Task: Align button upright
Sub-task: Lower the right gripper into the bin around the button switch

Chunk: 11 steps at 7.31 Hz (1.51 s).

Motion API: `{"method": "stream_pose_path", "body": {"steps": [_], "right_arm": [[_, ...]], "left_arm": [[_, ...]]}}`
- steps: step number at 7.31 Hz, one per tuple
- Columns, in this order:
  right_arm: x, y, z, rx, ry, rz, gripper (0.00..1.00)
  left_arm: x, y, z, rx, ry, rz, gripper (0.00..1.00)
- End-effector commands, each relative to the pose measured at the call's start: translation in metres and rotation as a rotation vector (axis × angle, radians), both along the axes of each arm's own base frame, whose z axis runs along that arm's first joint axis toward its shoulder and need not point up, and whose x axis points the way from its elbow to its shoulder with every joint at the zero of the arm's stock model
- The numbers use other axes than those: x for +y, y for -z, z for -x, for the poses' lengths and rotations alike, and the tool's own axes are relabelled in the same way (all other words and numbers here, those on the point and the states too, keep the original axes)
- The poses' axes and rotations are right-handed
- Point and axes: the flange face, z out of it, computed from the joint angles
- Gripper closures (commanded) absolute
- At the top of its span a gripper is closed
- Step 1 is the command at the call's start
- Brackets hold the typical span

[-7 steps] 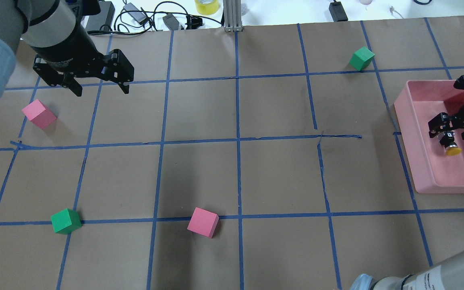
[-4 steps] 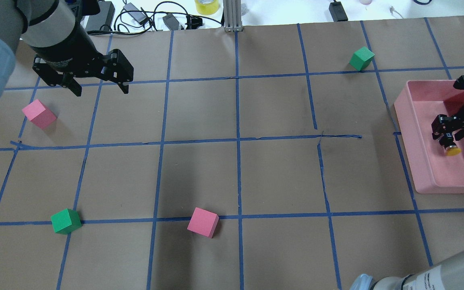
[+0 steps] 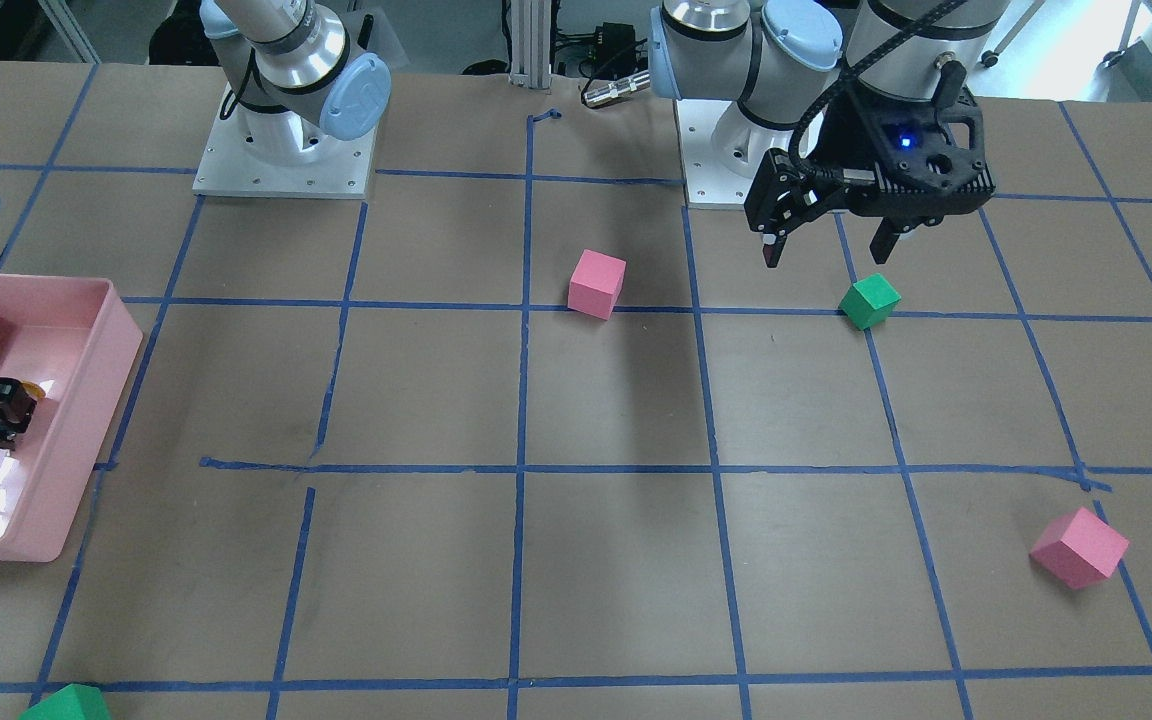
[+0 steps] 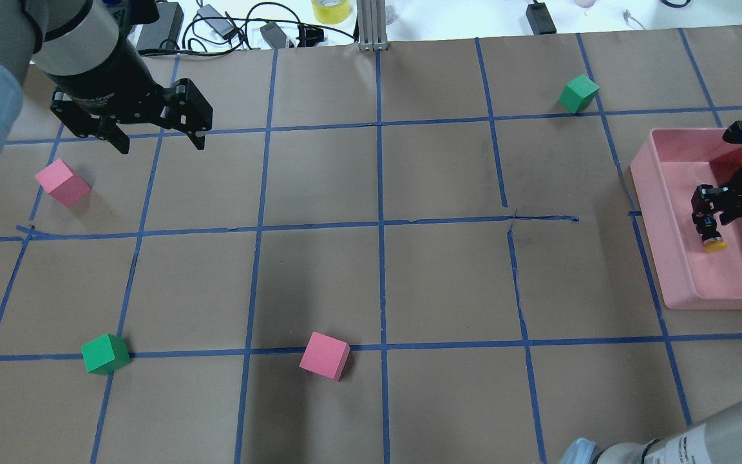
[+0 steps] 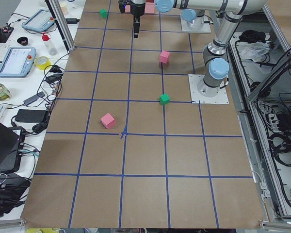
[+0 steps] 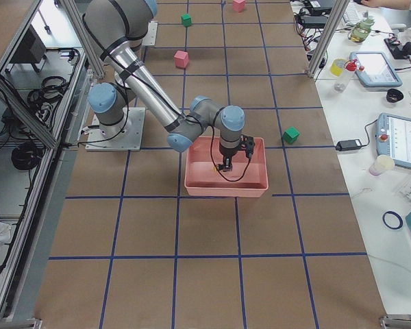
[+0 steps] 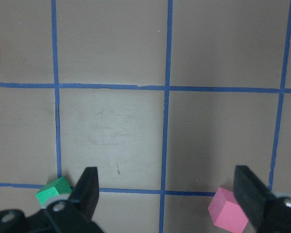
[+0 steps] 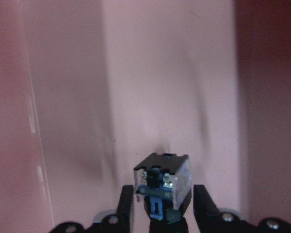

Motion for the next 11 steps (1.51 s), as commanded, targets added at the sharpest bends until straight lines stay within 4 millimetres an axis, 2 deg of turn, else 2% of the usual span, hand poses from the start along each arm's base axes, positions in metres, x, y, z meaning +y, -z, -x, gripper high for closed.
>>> {"method": "stream_pose_path", "body": {"steps": [1,3,6,9,10,11], "right_arm": [[0.000,-0.001,0.000,0.001,-0.001,-0.001,0.71],[0.000,-0.003,0.001,0.002,0.001,-0.003,0.85],[-0.001,-0.009,0.002,0.008,0.001,0.003,1.00],[-0.002,-0.012,0.001,0.008,-0.013,0.007,1.00],[-0.001,-0.011,0.002,0.008,-0.010,0.007,0.90],[0.000,-0.009,0.001,0.005,0.005,0.002,0.65]], "left_arm": [[0.000,0.001,0.000,-0.001,0.002,-0.002,0.00],[0.000,0.001,0.000,-0.001,0.001,-0.002,0.00],[0.000,0.002,0.000,0.001,0.001,-0.003,0.00],[-0.002,0.000,-0.002,0.002,-0.002,0.000,0.00],[-0.001,-0.001,-0.002,0.001,-0.002,0.001,0.00],[-0.001,0.000,0.000,0.001,0.001,0.000,0.00]]}}
